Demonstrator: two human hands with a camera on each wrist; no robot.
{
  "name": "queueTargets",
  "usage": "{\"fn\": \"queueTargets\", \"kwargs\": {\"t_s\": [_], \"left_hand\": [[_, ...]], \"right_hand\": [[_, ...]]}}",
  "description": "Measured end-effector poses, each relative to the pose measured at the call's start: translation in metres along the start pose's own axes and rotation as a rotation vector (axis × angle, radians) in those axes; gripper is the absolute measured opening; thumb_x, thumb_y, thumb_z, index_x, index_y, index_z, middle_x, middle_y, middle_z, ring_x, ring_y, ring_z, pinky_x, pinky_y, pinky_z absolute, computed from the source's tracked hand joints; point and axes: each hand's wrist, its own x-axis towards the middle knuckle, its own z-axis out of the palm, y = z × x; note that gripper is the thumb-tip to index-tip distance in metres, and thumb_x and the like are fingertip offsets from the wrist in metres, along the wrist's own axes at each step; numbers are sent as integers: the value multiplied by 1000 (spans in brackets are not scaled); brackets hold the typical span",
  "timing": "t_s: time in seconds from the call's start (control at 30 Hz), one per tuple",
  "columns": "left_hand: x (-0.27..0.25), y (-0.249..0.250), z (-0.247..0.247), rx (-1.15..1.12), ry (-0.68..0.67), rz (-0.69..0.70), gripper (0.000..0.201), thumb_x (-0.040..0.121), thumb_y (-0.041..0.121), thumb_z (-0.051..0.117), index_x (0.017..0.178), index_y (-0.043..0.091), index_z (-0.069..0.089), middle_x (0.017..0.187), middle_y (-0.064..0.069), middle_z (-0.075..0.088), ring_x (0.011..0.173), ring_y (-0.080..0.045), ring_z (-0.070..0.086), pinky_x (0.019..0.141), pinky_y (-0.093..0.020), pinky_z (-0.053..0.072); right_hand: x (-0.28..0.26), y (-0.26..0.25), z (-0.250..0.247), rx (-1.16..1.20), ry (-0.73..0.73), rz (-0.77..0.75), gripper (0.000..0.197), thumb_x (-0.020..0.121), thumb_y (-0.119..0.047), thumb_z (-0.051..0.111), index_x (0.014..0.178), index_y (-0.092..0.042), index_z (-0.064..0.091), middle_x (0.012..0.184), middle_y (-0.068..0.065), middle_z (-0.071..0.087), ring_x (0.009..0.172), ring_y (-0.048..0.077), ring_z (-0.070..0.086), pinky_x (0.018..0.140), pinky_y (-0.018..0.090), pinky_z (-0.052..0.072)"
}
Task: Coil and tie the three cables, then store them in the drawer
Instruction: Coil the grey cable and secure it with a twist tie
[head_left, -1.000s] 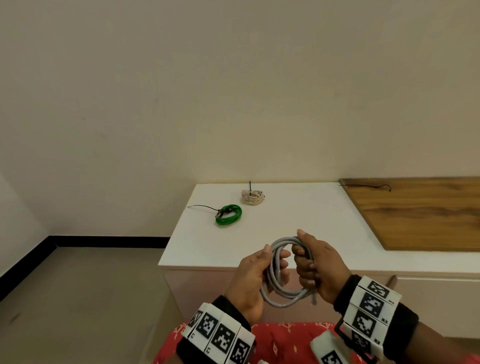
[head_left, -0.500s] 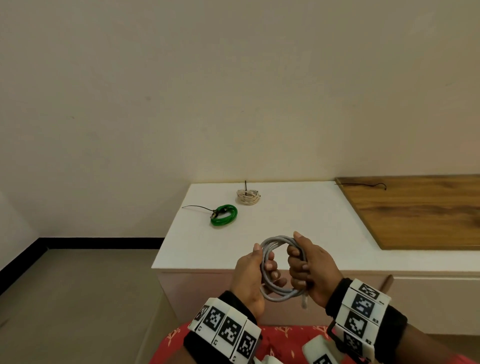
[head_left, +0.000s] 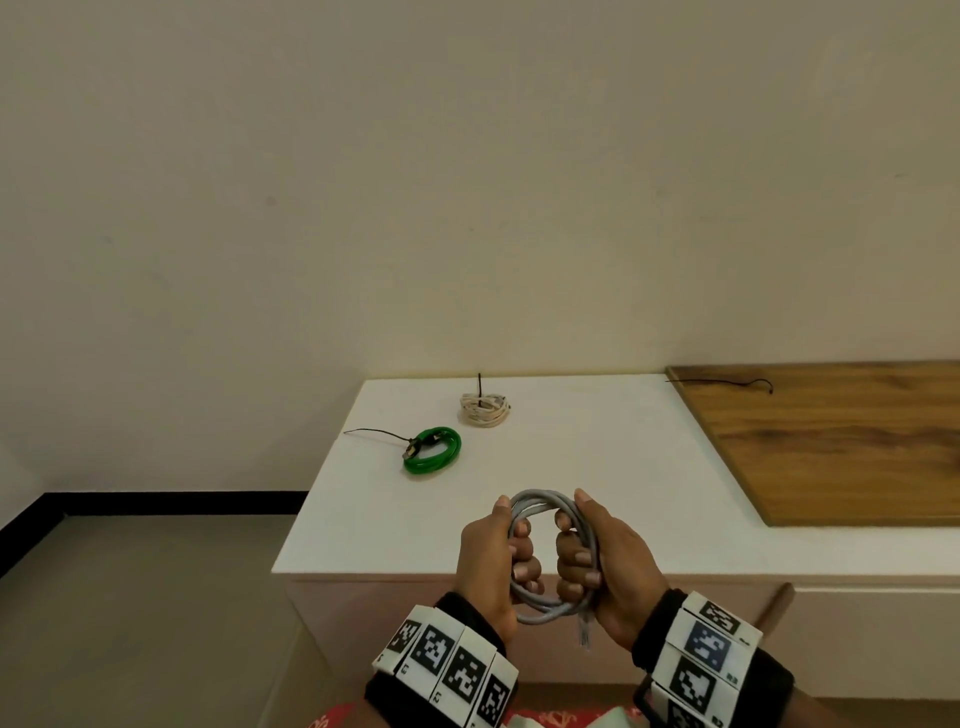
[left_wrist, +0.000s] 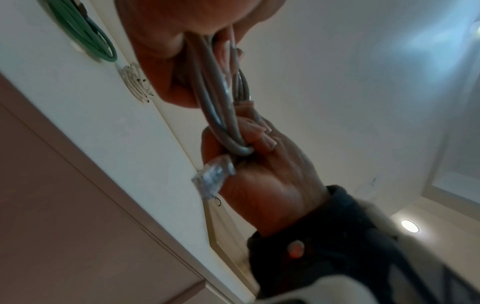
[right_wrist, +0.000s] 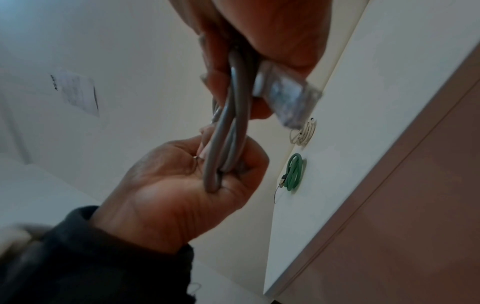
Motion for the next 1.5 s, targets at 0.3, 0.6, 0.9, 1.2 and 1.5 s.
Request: {"fn": "queueTargets", "kwargs": {"t_s": [0.3, 0.6, 0.9, 1.2, 1.5], "left_hand": [[43, 10, 5, 111, 8, 73, 43, 98, 30, 32, 59, 15, 38, 35, 10, 27, 31, -7, 22, 40, -17, 20], [90, 17, 1, 70, 14, 10, 43, 98, 33, 31, 61, 14, 39, 35, 9, 28, 30, -7, 24, 40, -16, 24], [132, 19, -3, 21, 19, -45, 42, 98, 33, 32, 61, 14, 40, 36, 8, 27, 31, -8, 25, 41, -18, 25], [160, 19, -15, -39, 29, -89, 42, 97, 35, 33, 61, 14, 40, 34, 7, 27, 29, -7, 25, 36, -19, 27], [163, 16, -23, -53, 31, -91, 43, 97, 35, 33, 60, 14, 41, 35, 8, 28, 29, -7, 26, 38, -18, 27]], "right_hand": [[35, -20, -35, -322, -36, 38, 58, 97, -41, 24, 99, 2, 63, 80, 12, 65, 75, 23, 63, 70, 30, 54], [117, -119, -121, -631, 231, 97, 15, 93, -13, 47, 88, -4, 59, 82, 12, 59, 72, 23, 57, 66, 31, 47], [272, -191, -261, -1883, 523, 165, 18, 82, -14, 52, 96, -8, 62, 104, 10, 66, 93, 27, 62, 89, 35, 51], [231, -184, -199, -2171, 489, 624, 47, 80, -23, 62, 126, -21, 50, 138, 1, 45, 129, 17, 42, 102, 25, 39], [269, -184, -224, -2356, 469, 499, 57, 82, -18, 59, 134, -9, 39, 139, 5, 43, 124, 22, 47, 92, 29, 45]]}}
